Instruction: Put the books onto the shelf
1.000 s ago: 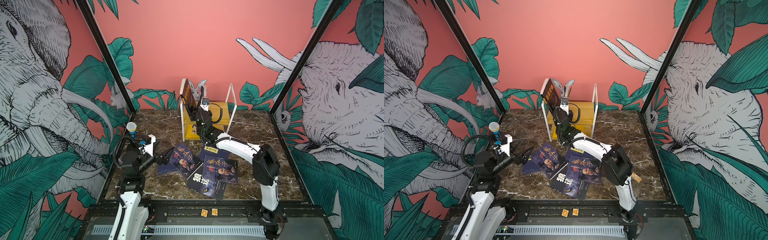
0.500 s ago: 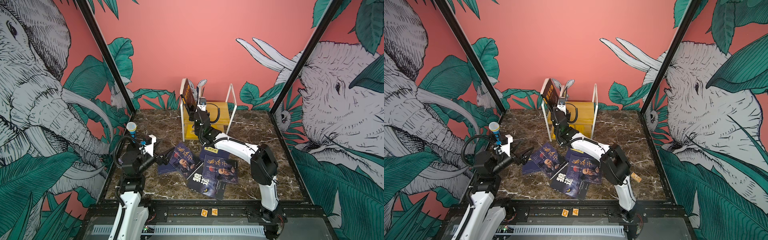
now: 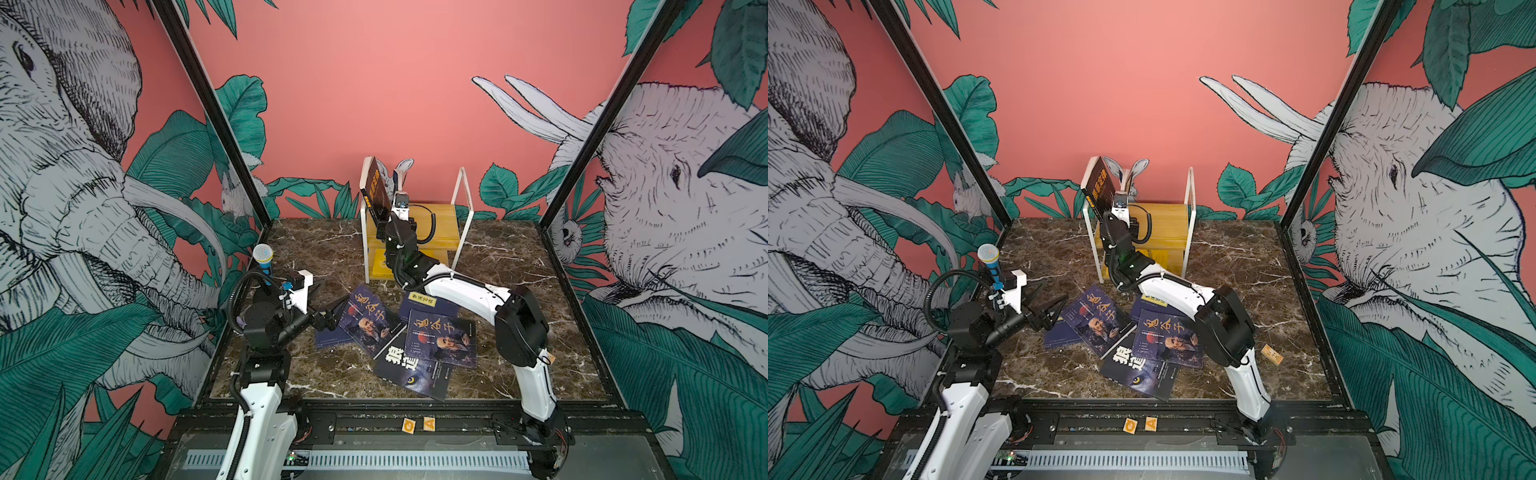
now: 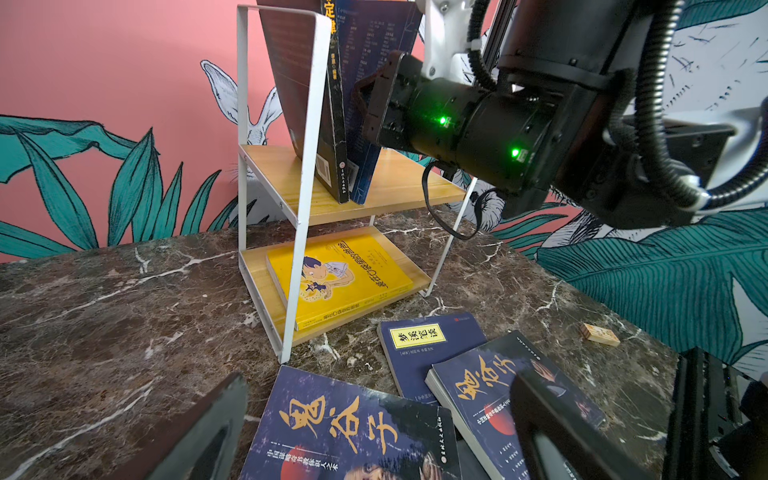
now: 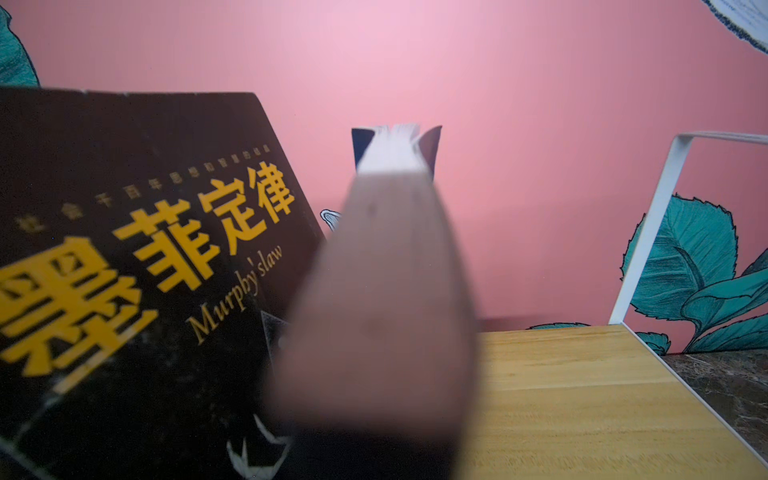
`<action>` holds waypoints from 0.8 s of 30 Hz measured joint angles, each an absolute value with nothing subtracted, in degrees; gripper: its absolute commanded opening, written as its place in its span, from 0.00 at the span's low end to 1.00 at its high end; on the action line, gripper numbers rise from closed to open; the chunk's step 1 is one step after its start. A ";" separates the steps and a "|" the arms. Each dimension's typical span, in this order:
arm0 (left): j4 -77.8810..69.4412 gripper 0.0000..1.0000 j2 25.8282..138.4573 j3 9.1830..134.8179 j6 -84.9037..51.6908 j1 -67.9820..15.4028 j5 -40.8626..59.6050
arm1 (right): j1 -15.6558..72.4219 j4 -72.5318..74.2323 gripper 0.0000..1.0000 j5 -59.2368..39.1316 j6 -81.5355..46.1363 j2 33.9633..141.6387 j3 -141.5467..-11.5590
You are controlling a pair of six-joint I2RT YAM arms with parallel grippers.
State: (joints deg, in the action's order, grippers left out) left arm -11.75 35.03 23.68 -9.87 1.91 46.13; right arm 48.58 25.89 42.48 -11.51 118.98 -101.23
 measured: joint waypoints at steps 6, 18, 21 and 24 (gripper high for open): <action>-11.81 1.00 35.05 23.68 -9.82 1.91 46.13 | 48.58 25.89 0.23 41.91 -11.38 118.98 -101.23; -11.84 1.00 35.24 23.68 -9.80 1.91 46.11 | 48.60 25.54 0.40 36.18 -11.20 118.21 -100.12; -11.92 1.00 35.27 23.68 -9.82 1.91 46.13 | 48.60 25.85 0.42 34.15 -10.17 117.23 -98.72; -11.88 0.99 35.33 23.68 -9.80 1.91 46.13 | 48.64 25.91 0.43 32.53 -9.54 115.94 -97.32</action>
State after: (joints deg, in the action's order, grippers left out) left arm -11.88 35.33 23.68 -9.80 1.91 46.13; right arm 48.64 25.91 32.53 -9.54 115.94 -97.32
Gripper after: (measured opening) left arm 0.995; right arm 0.422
